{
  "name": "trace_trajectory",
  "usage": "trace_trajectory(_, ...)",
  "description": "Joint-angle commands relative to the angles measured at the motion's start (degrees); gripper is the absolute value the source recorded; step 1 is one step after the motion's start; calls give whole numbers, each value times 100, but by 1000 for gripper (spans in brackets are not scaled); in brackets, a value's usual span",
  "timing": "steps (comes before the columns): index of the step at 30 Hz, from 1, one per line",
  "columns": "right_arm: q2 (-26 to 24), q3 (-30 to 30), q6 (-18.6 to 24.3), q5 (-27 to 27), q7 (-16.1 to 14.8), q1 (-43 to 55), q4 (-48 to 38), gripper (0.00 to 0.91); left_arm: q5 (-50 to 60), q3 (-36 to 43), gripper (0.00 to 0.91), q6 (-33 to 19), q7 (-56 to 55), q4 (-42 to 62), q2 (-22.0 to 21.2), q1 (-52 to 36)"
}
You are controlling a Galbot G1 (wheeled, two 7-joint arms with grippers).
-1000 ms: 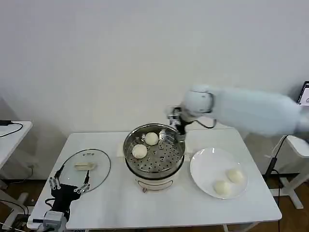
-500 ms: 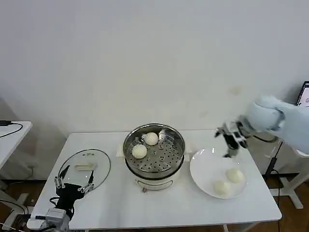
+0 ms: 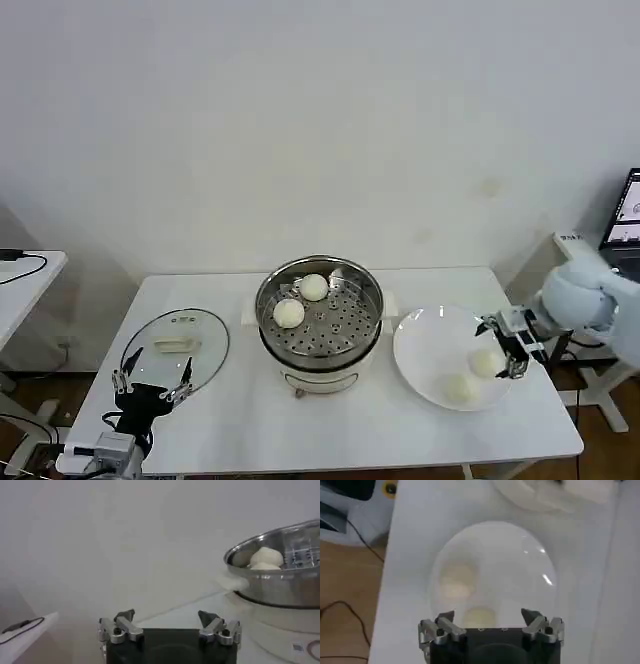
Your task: Take steamed baozi put them in steamer then cover it.
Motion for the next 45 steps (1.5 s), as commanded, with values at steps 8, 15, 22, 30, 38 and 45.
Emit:
trace_trajectory(8,499,944,-13,-321,52,-1462,-481,907,36,-49,907,2,1,22,-53,32)
trace_trajectory(15,744,898,-66,-282,103,-1434,-746,907,38,-66,907,-6,0,91,-47,10)
trace_trajectory(22,934,825,-129,-232,149,-1379,-933,907,52,-79,907,-9,-3,142,-25,-21)
trace_trajectory(30,1081,725,-181,-200,169,-1377,-1036,907,58,-83,907,-12,-3,178,-38,-31)
trace_trajectory(38,1196,699,-223,-177,195,-1385,-1116,877,66,-77,907,-15,-4,173,-47,-33)
trace_trajectory(45,1263,681,-287,-172,216,-1379,-1137,786,69,-81,907,-19,-6,173,-50,-25)
